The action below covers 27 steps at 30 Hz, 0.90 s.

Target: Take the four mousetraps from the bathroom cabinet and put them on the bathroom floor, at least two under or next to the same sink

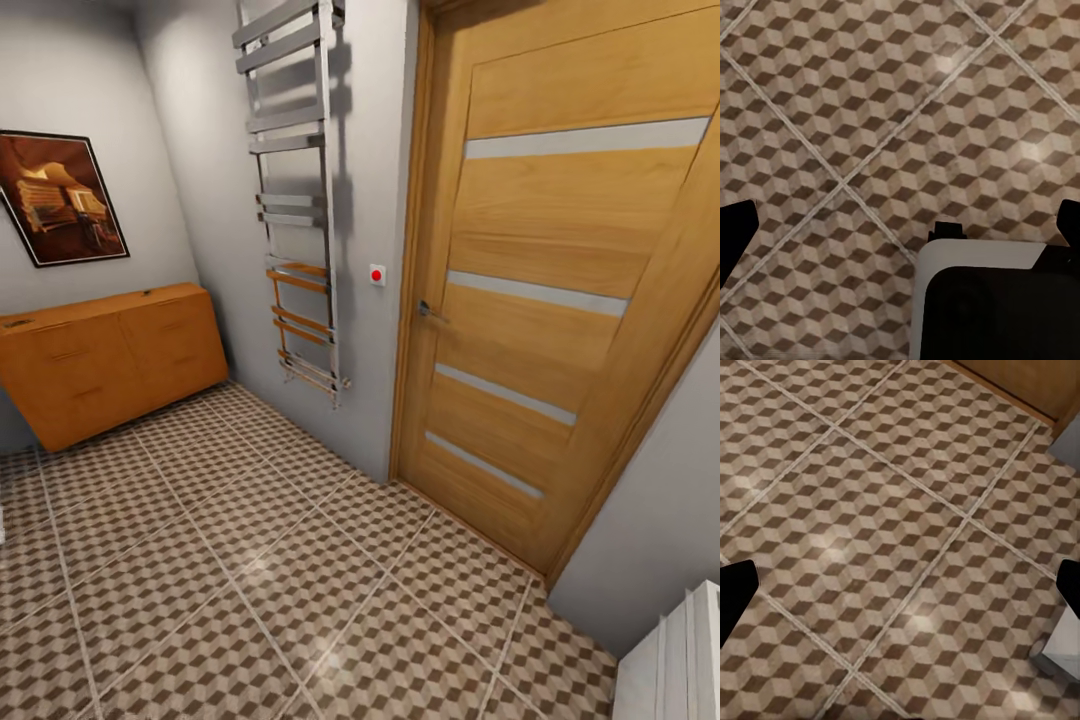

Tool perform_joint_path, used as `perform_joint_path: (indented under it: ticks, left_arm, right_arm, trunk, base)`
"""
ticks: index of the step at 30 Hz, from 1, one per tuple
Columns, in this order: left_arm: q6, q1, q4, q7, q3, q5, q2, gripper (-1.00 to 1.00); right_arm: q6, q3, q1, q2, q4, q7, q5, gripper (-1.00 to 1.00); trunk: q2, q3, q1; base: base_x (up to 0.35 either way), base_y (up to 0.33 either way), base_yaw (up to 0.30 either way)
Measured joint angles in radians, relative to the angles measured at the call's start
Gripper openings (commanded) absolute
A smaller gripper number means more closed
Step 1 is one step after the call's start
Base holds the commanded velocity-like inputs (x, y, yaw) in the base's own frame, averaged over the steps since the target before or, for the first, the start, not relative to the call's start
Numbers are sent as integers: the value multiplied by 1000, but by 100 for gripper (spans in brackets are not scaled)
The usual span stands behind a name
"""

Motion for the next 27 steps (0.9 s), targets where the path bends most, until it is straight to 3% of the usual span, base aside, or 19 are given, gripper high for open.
perform_joint_path:
  ticks: [27]
  left_arm:
    - [0,0,0,0,0,0,0,100]
  right_arm:
    - [0,0,0,0,0,0,0,100]
  trunk:
    - [0,0,0]
  base:
    - [0,0,258]
